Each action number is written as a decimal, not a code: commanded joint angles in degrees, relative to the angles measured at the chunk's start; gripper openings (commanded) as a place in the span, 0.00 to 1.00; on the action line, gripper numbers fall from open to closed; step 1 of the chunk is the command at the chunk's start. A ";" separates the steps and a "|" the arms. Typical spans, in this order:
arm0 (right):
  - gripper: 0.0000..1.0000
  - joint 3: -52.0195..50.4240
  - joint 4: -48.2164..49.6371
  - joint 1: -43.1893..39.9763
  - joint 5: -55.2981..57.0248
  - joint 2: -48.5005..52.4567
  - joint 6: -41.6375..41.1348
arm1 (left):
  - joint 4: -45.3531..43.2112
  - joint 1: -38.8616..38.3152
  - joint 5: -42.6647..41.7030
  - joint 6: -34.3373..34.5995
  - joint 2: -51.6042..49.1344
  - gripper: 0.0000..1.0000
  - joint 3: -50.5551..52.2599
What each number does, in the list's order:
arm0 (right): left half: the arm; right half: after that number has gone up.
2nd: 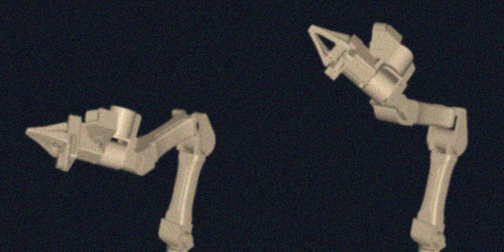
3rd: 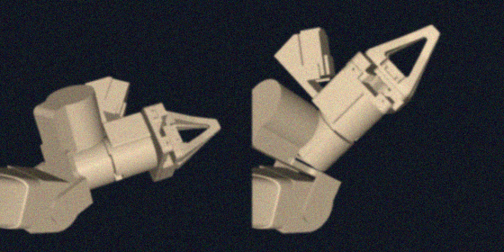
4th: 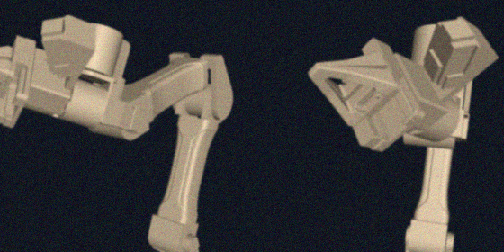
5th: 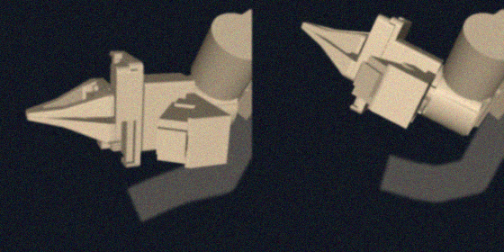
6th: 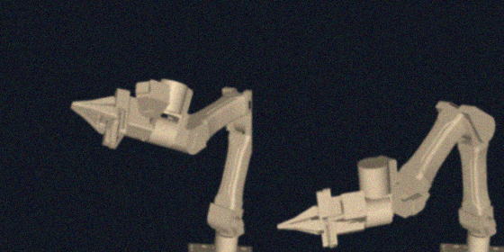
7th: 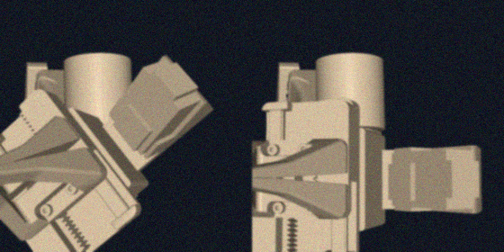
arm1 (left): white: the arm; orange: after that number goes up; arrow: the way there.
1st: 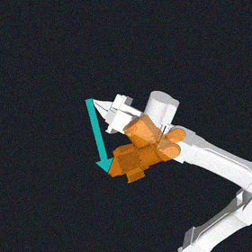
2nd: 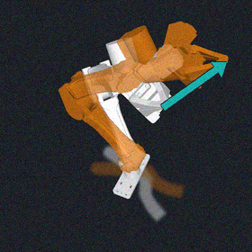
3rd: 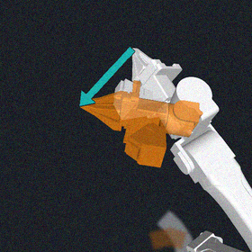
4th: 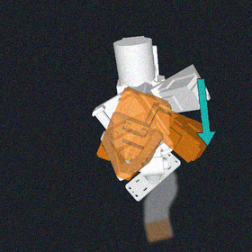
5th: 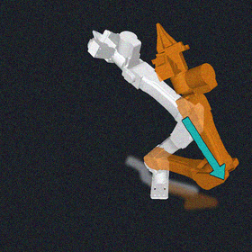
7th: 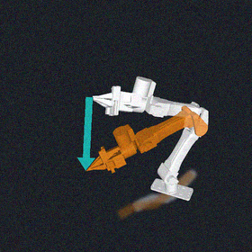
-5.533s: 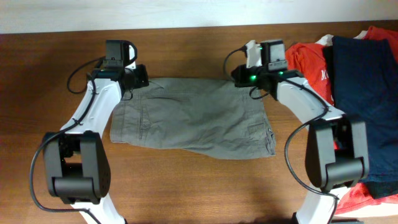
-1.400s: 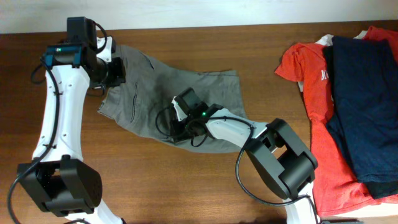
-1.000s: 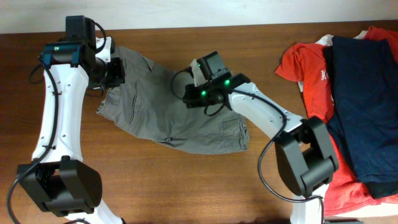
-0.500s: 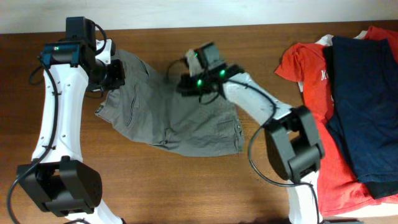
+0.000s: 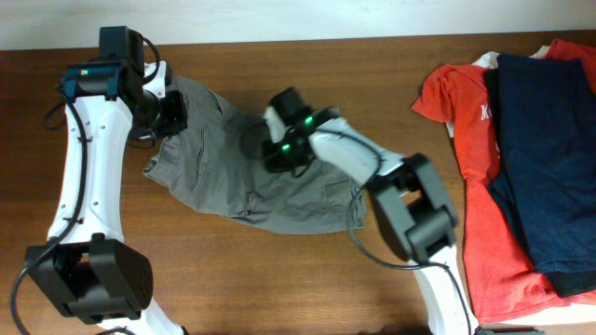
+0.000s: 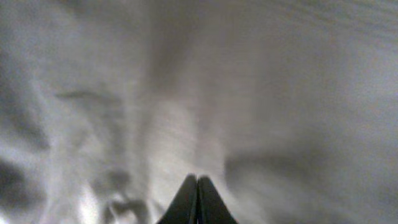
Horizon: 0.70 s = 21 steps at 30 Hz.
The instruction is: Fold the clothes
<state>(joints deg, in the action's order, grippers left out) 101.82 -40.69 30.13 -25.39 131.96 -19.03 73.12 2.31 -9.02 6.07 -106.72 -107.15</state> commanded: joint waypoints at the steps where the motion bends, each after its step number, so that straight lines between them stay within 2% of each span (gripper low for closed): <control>1: 0.04 3.98 -10.36 -8.31 0.63 -8.96 2.34 | 0.02 -0.33 -0.20 0.79 0.98 0.01 -1.99; 3: 0.04 3.98 -19.67 -12.09 1.38 -10.12 2.62 | 0.00 -0.33 0.28 0.79 0.98 0.01 -2.60; 5: 0.04 3.13 -27.76 -14.71 8.07 -9.79 2.73 | 0.04 -0.35 1.29 0.79 0.98 0.01 -2.86; 7: 0.04 -0.52 -29.57 -15.15 12.81 -9.77 2.75 | 0.98 -0.35 1.29 0.63 0.98 0.01 -2.86; 13: 0.04 -13.79 -17.51 -13.86 7.74 -9.77 2.01 | 1.46 -0.81 -0.72 0.33 0.96 0.01 -2.86; 18: 0.04 -20.06 -11.28 -10.34 6.47 -9.77 -1.95 | -0.52 -3.30 -0.74 0.48 0.96 0.01 -2.86; 21: 0.04 -21.90 -9.14 -6.23 6.58 -9.77 -4.44 | -2.43 -4.96 -4.96 1.05 0.96 0.01 -2.86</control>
<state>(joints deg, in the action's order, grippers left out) 82.83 -50.72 19.33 -18.02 120.64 -20.99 72.31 -1.41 -8.93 6.13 -106.72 -108.55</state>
